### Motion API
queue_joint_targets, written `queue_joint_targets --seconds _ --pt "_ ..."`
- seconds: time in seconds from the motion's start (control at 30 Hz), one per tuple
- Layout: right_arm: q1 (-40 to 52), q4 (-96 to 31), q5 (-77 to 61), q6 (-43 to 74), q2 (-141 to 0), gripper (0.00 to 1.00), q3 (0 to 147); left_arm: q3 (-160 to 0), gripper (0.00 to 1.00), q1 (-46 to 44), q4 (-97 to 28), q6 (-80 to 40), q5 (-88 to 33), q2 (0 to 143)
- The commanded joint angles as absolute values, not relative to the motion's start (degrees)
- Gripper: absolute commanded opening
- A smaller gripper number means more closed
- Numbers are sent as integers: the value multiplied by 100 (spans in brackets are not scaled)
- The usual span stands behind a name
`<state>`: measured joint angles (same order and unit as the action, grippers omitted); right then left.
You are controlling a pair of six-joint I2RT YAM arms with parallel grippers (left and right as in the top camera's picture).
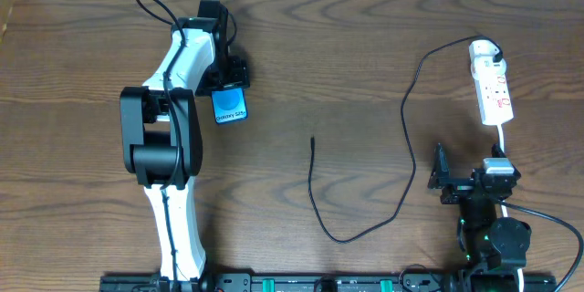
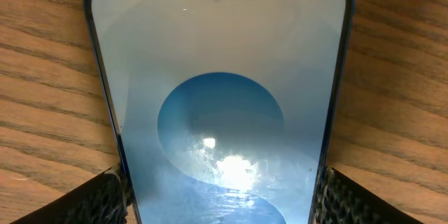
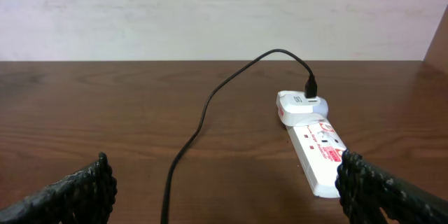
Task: Plug charger to phone and switch on socket
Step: 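Close the left gripper on the phone's bottom edge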
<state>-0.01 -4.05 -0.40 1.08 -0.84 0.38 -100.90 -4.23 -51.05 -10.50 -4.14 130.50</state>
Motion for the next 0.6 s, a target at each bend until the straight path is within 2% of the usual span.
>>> queue_joint_targets --seconds 0.0,0.43,0.57 --pt "84 -432 -14 189 -49 99 32 -10138 79 -436 -5127 -1039 -539 13279" --pt "84 -432 -14 189 -49 99 32 -10138 78 -436 -5199 -1041 -539 13279" --pt "84 -432 -14 189 -49 99 32 -10138 74 -436 -5199 -1041 -539 13279"
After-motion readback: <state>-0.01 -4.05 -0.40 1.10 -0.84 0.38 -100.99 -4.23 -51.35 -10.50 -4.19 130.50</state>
